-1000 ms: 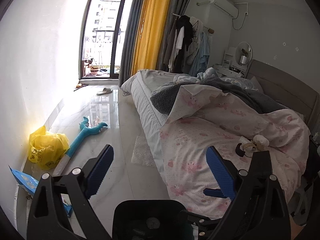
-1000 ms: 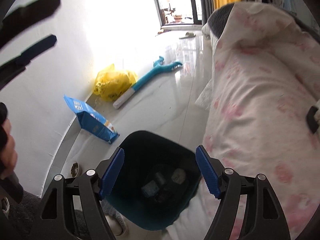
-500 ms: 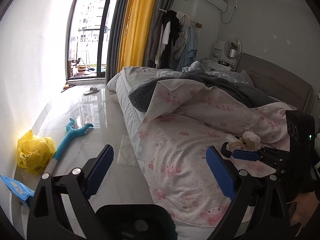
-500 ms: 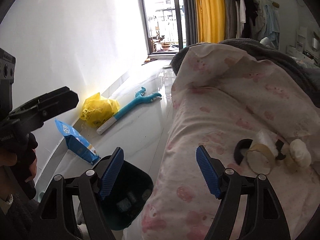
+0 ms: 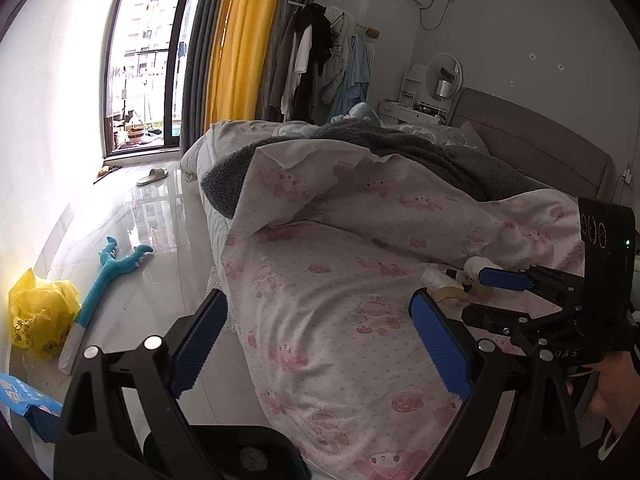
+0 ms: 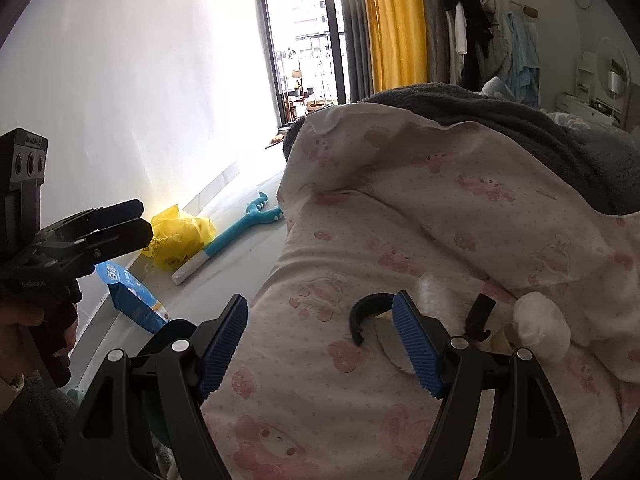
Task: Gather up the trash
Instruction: 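Close the right tool on the brown tape roll on the duvet, then grasp the black curved clip with the left tool while the right tool holds the tape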
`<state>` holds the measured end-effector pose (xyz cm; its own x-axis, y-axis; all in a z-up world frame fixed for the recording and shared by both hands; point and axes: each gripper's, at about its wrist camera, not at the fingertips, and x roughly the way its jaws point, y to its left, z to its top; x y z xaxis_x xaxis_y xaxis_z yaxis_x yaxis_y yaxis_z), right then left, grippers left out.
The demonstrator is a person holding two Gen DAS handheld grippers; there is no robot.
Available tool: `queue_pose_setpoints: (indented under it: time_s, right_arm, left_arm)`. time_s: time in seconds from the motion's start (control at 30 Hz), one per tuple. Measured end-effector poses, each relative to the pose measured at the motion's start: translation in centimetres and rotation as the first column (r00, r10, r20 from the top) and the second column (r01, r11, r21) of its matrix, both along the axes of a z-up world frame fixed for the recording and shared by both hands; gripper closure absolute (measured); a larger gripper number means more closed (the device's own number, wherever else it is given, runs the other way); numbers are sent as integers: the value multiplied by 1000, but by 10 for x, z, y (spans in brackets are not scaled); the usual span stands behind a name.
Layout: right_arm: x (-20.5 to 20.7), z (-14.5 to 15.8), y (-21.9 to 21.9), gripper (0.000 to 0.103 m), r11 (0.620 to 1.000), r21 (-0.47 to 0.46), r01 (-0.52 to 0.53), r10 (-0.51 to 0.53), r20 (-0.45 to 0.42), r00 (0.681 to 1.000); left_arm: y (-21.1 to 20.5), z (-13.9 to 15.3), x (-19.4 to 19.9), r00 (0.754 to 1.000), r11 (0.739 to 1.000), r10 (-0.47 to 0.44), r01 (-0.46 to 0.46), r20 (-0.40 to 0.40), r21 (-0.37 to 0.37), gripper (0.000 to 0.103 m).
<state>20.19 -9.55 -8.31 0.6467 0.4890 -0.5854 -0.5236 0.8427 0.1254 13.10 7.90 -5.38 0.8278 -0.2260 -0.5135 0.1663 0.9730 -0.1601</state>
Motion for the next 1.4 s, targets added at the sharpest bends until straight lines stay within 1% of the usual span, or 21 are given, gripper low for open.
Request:
queue_pose_setpoints:
  time_s: [0.07,0.13,0.17,0.23,0.3,0.33,0.4,0.53,0.63,0.7,0.87,0.97,1.13,1.23,1.4]
  right_arm:
    - [5,-4,-7,27,1000,-3,-17,17,-9,1000]
    - [11,-8,-14,29,1000,-8,-27,26,-19,999]
    - [13,-10,-17,31,1000,-2,-30,30,-21,999]
    - [17,-11,-24,31,999,29,-40,41,-21,999]
    - [23,-12,-28,35,998,41,-47,48,-28,998]
    - [26,-14,-28,35,998,39,-51,52,-32,998]
    - [31,-17,-29,41,997,38,-64,66,-45,997]
    - [39,-23,-27,46,996,19,-89,91,-62,994]
    - [45,-27,-28,47,996,18,-92,93,-71,993]
    - [47,-29,-28,51,995,14,-99,100,-75,992]
    - [51,-35,-31,56,995,-7,-100,99,-88,991]
    - [53,-40,-32,62,995,-12,-102,101,-100,990]
    - [53,-46,-28,69,992,-33,-123,118,-114,986]
    - [52,-45,-28,82,992,-35,-122,117,-109,987]
    - [52,-43,-32,82,993,-43,-109,104,-107,989]
  left_arm:
    - [-7,-3,8,1000,1000,-12,12,-12,-6,8]
    - [-14,-7,15,999,1000,-26,25,-23,-10,8]
    - [-19,-9,19,999,999,-36,35,-28,-8,8]
    - [-27,-12,25,998,999,-51,50,-34,-4,8]
    - [-34,-15,31,997,998,-70,69,-43,-11,8]
    - [-37,-17,34,996,997,-77,76,-46,-14,8]
    - [-42,-20,40,995,996,-88,87,-53,-16,8]
    - [-51,-26,50,991,994,-108,108,-72,-13,8]
    - [-56,-30,55,989,993,-122,121,-82,-10,8]
    - [-58,-33,58,987,992,-130,129,-91,-13,8]
    - [-64,-37,64,983,989,-149,148,-105,-16,8]
    - [-67,-39,67,982,988,-156,155,-110,-21,8]
    - [-72,-42,71,979,986,-166,164,-118,-29,8]
    - [-77,-45,72,976,984,-177,175,-126,-24,8]
    - [-83,-48,72,973,981,-192,191,-131,-16,8]
